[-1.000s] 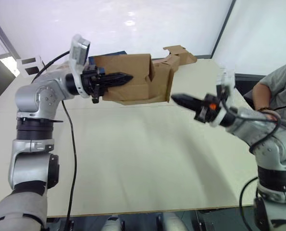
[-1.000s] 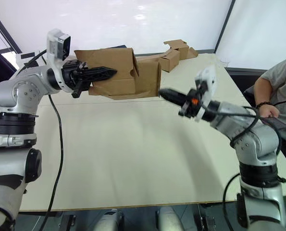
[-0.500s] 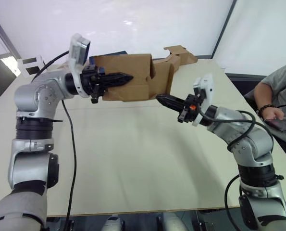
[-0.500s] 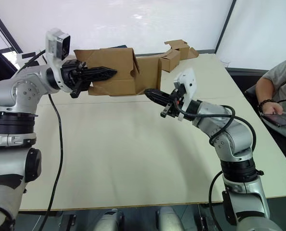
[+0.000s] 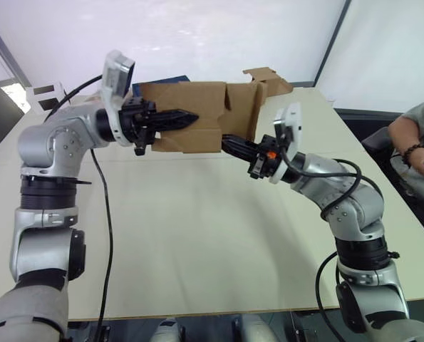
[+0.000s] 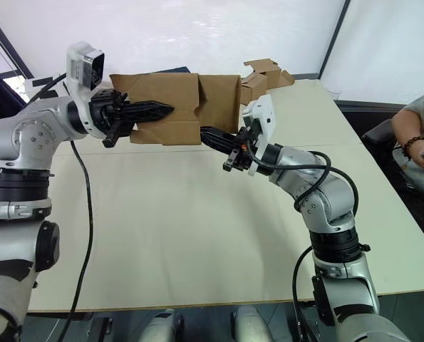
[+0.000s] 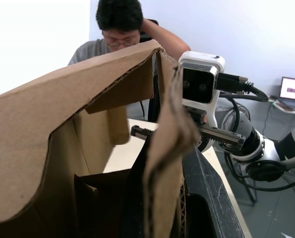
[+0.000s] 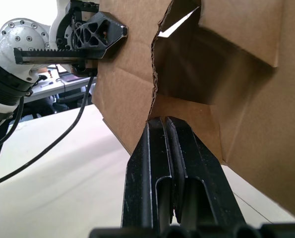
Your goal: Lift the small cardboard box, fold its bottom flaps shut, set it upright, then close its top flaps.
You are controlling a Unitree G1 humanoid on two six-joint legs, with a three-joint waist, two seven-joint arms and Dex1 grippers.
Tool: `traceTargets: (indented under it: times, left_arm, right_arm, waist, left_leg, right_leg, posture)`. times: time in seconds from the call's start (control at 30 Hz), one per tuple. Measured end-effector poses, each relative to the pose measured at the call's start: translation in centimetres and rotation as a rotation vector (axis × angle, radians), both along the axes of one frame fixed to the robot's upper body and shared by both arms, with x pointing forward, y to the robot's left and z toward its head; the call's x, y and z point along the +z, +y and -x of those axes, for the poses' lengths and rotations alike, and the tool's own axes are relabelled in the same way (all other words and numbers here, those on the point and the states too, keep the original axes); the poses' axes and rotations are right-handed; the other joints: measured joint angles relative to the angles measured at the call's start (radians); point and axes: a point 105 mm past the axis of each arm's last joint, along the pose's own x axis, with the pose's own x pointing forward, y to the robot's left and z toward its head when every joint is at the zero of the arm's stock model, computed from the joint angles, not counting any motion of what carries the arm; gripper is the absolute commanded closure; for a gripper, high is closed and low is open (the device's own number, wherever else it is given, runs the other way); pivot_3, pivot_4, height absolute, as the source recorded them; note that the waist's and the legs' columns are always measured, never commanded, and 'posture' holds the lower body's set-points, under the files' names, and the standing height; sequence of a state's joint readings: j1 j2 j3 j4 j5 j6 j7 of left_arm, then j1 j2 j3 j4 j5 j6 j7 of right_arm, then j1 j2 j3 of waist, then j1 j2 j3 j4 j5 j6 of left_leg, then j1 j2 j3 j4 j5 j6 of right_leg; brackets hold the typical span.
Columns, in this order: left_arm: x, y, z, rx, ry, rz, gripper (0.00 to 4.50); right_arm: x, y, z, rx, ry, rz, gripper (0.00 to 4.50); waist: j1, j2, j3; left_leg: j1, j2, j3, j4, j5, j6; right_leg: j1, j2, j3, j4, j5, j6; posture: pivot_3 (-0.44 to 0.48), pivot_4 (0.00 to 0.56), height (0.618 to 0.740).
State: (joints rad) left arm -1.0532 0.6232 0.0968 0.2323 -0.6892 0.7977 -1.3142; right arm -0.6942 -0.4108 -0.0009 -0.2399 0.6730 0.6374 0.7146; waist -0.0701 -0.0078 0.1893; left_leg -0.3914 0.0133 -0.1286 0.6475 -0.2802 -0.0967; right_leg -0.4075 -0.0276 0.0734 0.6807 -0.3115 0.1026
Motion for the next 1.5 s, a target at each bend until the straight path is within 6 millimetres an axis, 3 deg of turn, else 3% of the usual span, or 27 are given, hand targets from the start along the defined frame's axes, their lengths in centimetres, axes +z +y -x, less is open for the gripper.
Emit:
traceTargets:
  times: [0.1, 0.17, 0.33, 0.4, 0.57, 0.7, 0.87, 1.03, 1.17, 1.3, 1.5]
  left_arm:
    - [0.0, 0.0, 0.0, 0.004, 0.000, 0.001, 4.50]
    - [0.0, 0.1, -0.1, 0.011, -0.001, 0.002, 4.50]
    - [0.2, 0.3, -0.1, 0.018, -0.005, 0.005, 4.50]
    - [0.2, 0.4, -0.1, 0.018, -0.007, 0.004, 4.50]
    - [0.3, 0.5, -0.1, 0.019, -0.008, 0.006, 4.50]
    - [0.2, 0.3, -0.1, 0.013, -0.004, 0.011, 4.50]
    - [0.2, 0.2, -0.2, 0.011, -0.003, 0.013, 4.50]
    - [0.3, 0.4, -0.3, 0.022, 0.001, 0.016, 4.50]
    - [0.4, 0.4, -0.4, 0.024, -0.007, 0.020, 4.50]
    - [0.4, 0.4, -0.5, 0.023, -0.007, 0.022, 4.50]
    - [0.1, 0.1, -0.6, 0.013, 0.000, 0.024, 4.50]
  right_arm:
    - [0.0, -0.1, 0.1, 0.013, 0.009, 0.006, 4.45]
    - [0.3, -1.5, 0.3, 0.013, 0.033, 0.013, 4.45]
    - [4.7, -6.1, 1.2, 0.020, 0.064, -0.192, 4.45]
    - [5.2, -7.0, 1.2, 0.014, 0.072, -0.232, 4.45]
    - [4.1, -10.3, -3.3, -0.250, 0.093, -0.302, 4.45]
    - [2.7, -9.2, -5.8, -0.344, 0.081, -0.245, 4.45]
    - [1.6, -5.7, -6.9, -0.286, 0.093, -0.237, 4.45]
    - [1.7, -3.7, -3.7, -0.074, 0.132, -0.284, 4.45]
    - [2.0, -3.3, -1.3, 0.062, 0.205, -0.371, 4.45]
    - [2.9, -2.9, -0.6, 0.092, 0.223, -0.458, 4.45]
    - [2.5, -1.6, -0.4, 0.110, 0.271, -0.497, 4.45]
  waist:
    - [0.000, 0.000, 0.000]
    - [0.004, 0.000, 0.000]
    - [0.002, 0.000, 0.000]
    - [0.001, 0.000, 0.000]
    - [-0.001, 0.000, 0.000]
    - [-0.005, 0.000, 0.000]
    - [-0.003, 0.000, 0.000]
    - [0.002, 0.000, 0.000]
    - [0.000, 0.000, 0.000]
    - [-0.003, 0.000, 0.000]
    - [0.001, 0.000, 0.000]
  left_leg:
    - [0.000, 0.000, 0.000, 0.000, 0.000, 0.000]
    - [0.000, 0.000, 0.000, 0.000, 0.000, 0.000]
    - [0.000, 0.000, 0.000, 0.000, -0.001, 0.002]
    - [0.000, 0.000, 0.000, 0.000, -0.001, 0.002]
    - [0.000, 0.000, 0.001, 0.000, -0.001, 0.002]
    - [0.000, 0.000, 0.001, -0.001, 0.000, 0.000]
    - [0.000, 0.000, 0.001, 0.000, 0.002, -0.003]
    - [-0.001, 0.000, 0.001, 0.000, 0.002, -0.003]
    - [0.000, 0.000, 0.001, 0.000, 0.002, -0.003]
    - [0.000, 0.000, 0.001, 0.000, 0.001, -0.002]
    - [0.000, 0.000, 0.001, 0.000, 0.001, -0.002]
  right_leg:
    - [0.000, 0.000, 0.000, 0.000, 0.000, 0.000]
    - [0.000, -0.001, 0.000, 0.000, 0.000, 0.000]
    - [0.000, 0.000, 0.000, 0.000, 0.000, 0.000]
    - [0.000, 0.000, 0.000, 0.000, 0.000, 0.000]
    - [0.000, 0.000, 0.000, 0.000, 0.000, 0.000]
    - [-0.001, 0.000, 0.001, 0.000, 0.000, 0.000]
    - [-0.001, 0.000, 0.001, 0.000, 0.000, 0.000]
    - [0.000, -0.001, 0.000, 0.000, 0.000, 0.000]
    - [0.000, 0.000, 0.000, 0.001, 0.000, 0.000]
    - [-0.001, 0.000, 0.000, 0.001, 0.000, 0.000]
    - [0.000, 0.000, 0.000, 0.001, 0.000, 0.000]
  posture:
    - [0.000, 0.150, 0.740]
    - [0.000, 0.150, 0.740]
    - [0.000, 0.150, 0.740]
    - [0.000, 0.150, 0.740]
    - [0.000, 0.150, 0.740]
    - [0.000, 0.150, 0.740]
    - [0.000, 0.150, 0.740]
    - [0.000, 0.150, 0.740]
    - [0.000, 0.150, 0.740]
    - [0.000, 0.150, 0.740]
    - [0.000, 0.150, 0.740]
